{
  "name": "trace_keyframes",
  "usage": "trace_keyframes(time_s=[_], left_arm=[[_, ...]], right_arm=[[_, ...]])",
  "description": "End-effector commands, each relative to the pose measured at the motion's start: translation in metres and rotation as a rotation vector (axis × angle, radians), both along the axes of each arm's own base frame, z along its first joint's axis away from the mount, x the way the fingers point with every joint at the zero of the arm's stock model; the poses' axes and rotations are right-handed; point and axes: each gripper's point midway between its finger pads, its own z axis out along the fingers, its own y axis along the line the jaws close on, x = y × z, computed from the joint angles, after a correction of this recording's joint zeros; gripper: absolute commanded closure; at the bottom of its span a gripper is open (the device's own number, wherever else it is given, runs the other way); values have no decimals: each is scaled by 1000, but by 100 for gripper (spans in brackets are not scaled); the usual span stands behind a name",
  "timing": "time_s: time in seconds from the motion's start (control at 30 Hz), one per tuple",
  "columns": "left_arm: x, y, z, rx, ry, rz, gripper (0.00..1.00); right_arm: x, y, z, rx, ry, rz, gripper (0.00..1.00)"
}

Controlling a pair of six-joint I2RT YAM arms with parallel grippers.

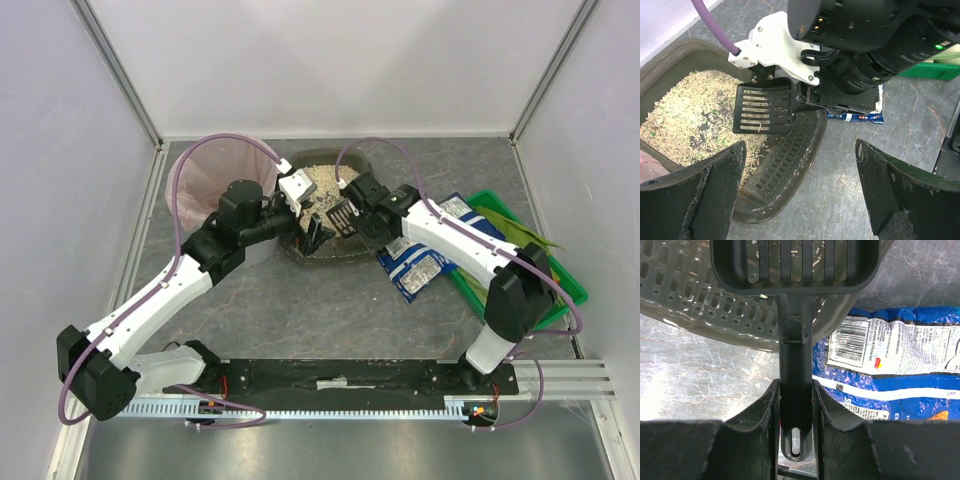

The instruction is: Clean the litter box

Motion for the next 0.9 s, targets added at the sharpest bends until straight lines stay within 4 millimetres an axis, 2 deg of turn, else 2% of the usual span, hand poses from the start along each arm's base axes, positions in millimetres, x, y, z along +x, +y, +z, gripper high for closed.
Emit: trace_keyframes(time_s=[0.0,0.07,0.13,0.2,0.23,0.33,0.37,0.43,0.47,0.53,0.63,0.67,0.77,0.87], left_arm=[[4,-3,5,4,-41,-11,4],[5,-2,3,13,-41,-7,4],[5,-1,6,11,-50,-5,4],[5,0,6,12,-53,-2,4],[5,1,7,13,-57,-1,4],[5,1,4,18,-49,-2,4],[5,1,4,20,-52,-2,4],[7,1,1,28,-49,4,4],[8,2,0,32,-51,11,4],[9,2,-1,38,-52,15,4],[10,2,-3,42,-49,15,4],[10,2,-2,40,-49,14,4],[9,1,-4,41,-46,11,4],[9,2,-7,48,-43,13,4]], right_arm=[[7,9,37,112,-143,-14,100],[6,10,40,152,-173,-34,100],[-1,12,26,154,-121,-10,100],[-13,5,7,77,-35,3,100],[-12,-2,6,26,-44,-8,100],[-9,-7,29,9,-123,-29,100],[-6,-6,48,53,-179,-46,100],[-4,-7,67,86,-240,-64,100],[-3,-15,79,89,-293,-94,100],[-3,-26,79,61,-325,-117,100],[-15,-36,45,-24,-241,-79,100],[-23,-39,24,-68,-174,-60,100],[-31,-48,-2,-157,-100,-41,100],[-27,-51,1,-175,-119,-54,100]])
